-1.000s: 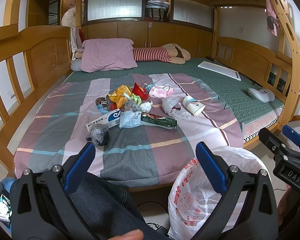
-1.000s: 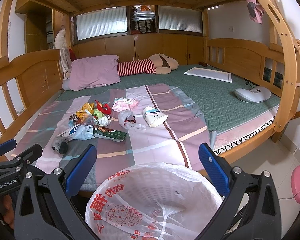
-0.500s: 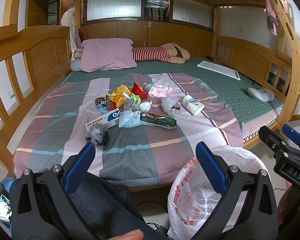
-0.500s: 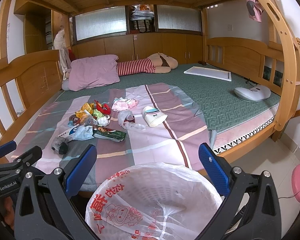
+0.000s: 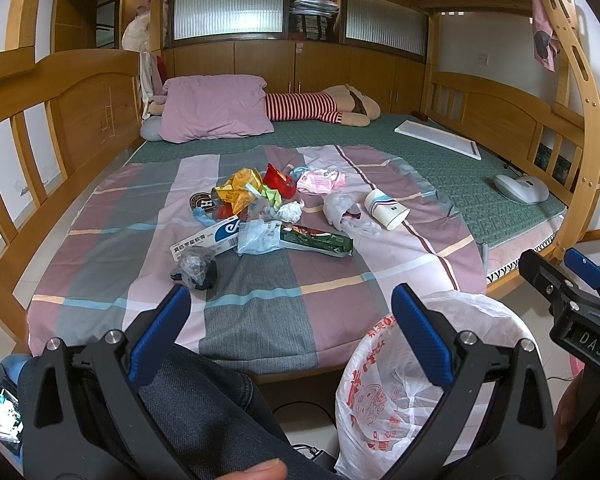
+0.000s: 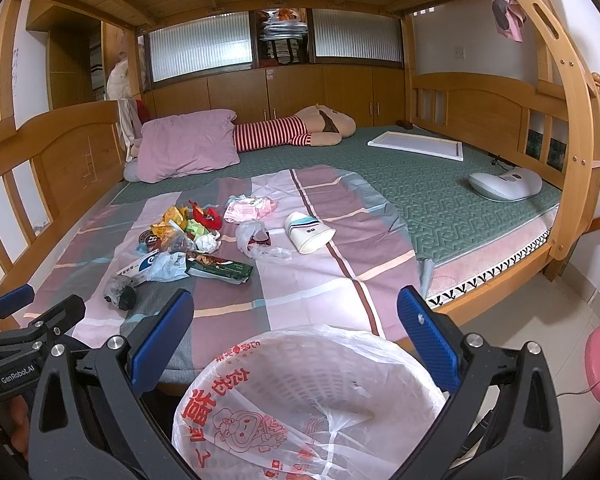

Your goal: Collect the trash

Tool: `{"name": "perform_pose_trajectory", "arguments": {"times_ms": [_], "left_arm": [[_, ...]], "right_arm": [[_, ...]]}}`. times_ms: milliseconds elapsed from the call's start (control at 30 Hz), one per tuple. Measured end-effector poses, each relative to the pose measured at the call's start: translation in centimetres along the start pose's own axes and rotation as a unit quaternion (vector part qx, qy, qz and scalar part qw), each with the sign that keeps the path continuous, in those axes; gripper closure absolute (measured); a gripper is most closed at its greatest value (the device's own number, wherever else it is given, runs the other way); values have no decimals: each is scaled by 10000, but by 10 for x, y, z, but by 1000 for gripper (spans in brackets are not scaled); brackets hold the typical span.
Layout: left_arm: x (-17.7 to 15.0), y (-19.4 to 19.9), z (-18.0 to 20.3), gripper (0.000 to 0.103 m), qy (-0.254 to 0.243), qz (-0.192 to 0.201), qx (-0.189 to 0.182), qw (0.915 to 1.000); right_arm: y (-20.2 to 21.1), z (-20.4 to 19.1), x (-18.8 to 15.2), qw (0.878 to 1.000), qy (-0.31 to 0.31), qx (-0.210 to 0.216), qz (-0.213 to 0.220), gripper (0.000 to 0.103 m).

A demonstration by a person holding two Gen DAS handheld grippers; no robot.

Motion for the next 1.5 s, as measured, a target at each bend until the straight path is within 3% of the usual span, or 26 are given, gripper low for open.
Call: {"name": "perform_pose_trajectory", "arguments": {"times_ms": [1200,1300,1433,1500], "left_arm": [[-4,-9,-6,3,45,-123,107,9999],[23,-20,-42,3,624,40,183,9979],[65,-52,-121,6,1691,-148,270,9851],[78,-67,-150,22,2131,-195,274,9765]], "right_arm": [[0,4,2,10000,-39,-17,12,3],[-2,5,7,9999,26,-99,9,3],[-17,6,12,9999,-19,14,-154,3],[-30,-1,11,9996,-136,184,-192,3]]}}
Point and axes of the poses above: each gripper's, at about its wrist camera, not at the fingertips, and y roughly against the way its jaws point, z to its right, x to its top, the point moved 9 cm from there along -y, roughly the way its jaws point, and after that the axes turned 14 degrees about y, right-handed, at the moved point
